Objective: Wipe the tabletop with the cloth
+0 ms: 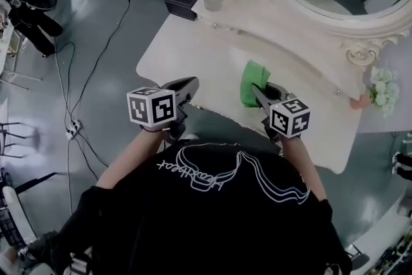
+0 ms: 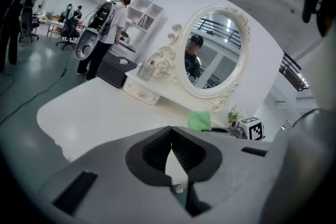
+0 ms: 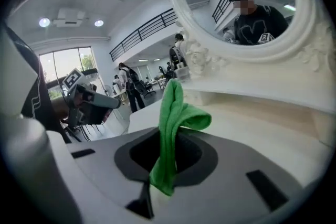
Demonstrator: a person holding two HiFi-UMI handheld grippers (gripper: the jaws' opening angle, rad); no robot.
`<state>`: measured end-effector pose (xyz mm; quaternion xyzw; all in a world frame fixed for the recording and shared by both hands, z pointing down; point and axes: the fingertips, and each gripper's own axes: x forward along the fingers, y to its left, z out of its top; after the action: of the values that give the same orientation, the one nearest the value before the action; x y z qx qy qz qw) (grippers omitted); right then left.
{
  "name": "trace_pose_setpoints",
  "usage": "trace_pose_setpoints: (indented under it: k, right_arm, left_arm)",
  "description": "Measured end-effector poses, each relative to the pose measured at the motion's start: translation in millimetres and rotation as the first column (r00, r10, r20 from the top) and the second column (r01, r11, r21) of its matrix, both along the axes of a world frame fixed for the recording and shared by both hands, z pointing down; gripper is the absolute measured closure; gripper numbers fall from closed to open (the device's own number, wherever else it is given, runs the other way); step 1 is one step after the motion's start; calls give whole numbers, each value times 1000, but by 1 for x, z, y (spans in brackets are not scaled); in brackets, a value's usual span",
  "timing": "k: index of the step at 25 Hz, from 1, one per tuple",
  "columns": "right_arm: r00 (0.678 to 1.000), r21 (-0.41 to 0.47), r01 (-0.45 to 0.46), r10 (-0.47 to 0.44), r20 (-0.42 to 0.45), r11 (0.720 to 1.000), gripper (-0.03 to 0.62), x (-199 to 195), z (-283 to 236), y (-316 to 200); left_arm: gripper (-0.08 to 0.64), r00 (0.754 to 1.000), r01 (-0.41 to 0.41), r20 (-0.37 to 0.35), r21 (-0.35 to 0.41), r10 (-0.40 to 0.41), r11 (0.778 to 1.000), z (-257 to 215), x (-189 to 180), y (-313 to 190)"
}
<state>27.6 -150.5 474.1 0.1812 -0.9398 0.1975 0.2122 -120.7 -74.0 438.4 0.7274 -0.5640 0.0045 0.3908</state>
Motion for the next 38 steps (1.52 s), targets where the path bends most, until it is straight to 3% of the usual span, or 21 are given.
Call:
trace_pose_setpoints:
  k: [5, 8, 13, 17, 27, 38]
  right_arm:
    - [997, -7, 71, -71, 34, 997, 537, -129, -15, 38]
    - [993, -28, 115, -114, 34, 993, 535, -190, -16, 60]
    - [990, -71, 139, -138, 21, 988, 535, -270, -2, 81]
    - [988, -77, 154, -156, -16, 985, 535, -320, 17, 89]
    - [975, -22, 157, -158, -157, 987, 535, -388, 56, 81]
    - [941, 46, 193, -172, -292, 980, 535, -404, 85, 69]
  left_arm:
    - [557, 999, 34, 13, 3, -35, 999, -6, -97, 36]
    - [557, 997, 74, -18, -9, -74, 997, -4, -148, 59]
    - [555, 991, 128, -23, -28, -129, 991, 8, -211, 89]
    - [555, 981, 184, -56, -34, -185, 982, 18, -241, 110]
    - [556, 958, 259, -109, -58, -264, 964, 37, -274, 146]
    - [555, 945, 300, -116, -69, -307, 951, 44, -297, 152]
